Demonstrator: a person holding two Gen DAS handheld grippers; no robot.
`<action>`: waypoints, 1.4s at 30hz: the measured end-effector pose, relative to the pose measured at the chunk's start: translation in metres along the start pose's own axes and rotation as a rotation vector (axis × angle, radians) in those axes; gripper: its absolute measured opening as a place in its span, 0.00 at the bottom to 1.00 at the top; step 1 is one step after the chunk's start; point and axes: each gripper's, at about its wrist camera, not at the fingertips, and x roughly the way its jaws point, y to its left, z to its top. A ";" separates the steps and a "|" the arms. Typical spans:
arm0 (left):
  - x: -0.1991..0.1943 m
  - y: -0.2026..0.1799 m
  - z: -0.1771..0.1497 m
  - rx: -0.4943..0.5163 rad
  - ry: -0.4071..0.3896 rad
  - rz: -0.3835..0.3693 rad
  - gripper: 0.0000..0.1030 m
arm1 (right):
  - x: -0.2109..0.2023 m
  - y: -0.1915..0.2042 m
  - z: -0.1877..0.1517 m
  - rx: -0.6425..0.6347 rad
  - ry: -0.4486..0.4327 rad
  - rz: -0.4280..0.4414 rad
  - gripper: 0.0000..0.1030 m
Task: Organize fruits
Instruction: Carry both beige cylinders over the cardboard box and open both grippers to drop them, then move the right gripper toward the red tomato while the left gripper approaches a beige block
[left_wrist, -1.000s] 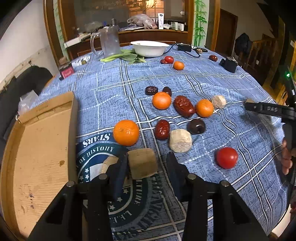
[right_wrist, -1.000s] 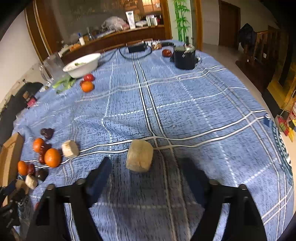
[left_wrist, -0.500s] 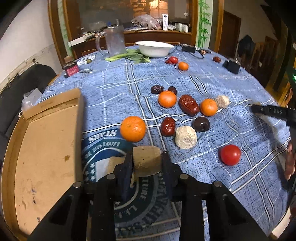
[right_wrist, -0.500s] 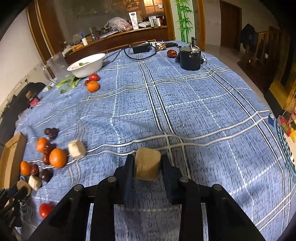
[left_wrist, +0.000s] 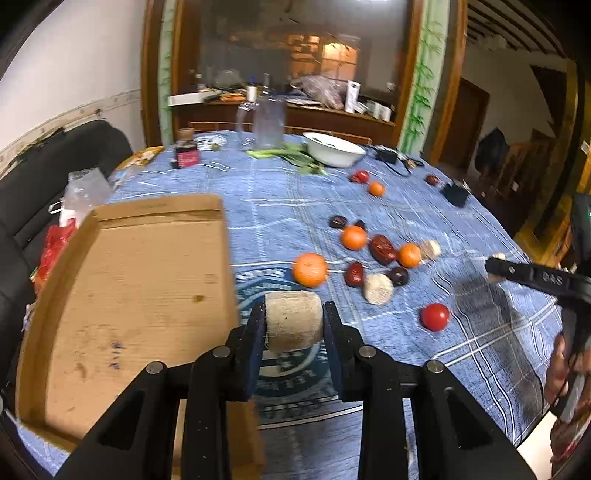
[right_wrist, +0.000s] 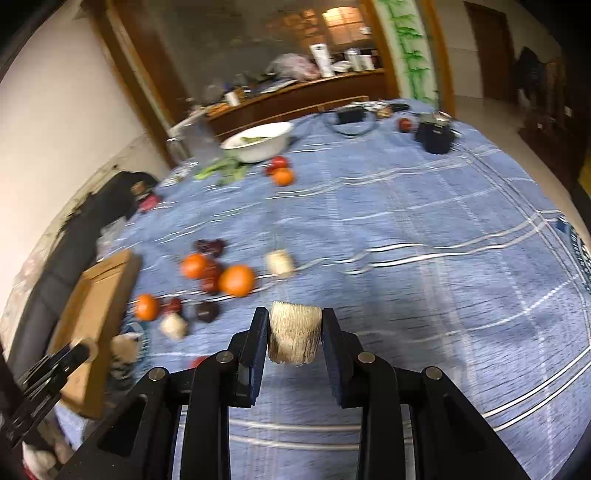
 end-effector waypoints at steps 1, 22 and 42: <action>-0.003 0.006 0.001 -0.014 -0.007 0.011 0.28 | -0.001 0.012 -0.002 -0.022 0.005 0.030 0.30; -0.027 0.173 -0.034 -0.323 0.049 0.293 0.29 | 0.082 0.277 -0.083 -0.522 0.277 0.362 0.30; -0.062 0.143 -0.022 -0.246 -0.053 0.327 0.58 | 0.076 0.289 -0.102 -0.577 0.238 0.317 0.44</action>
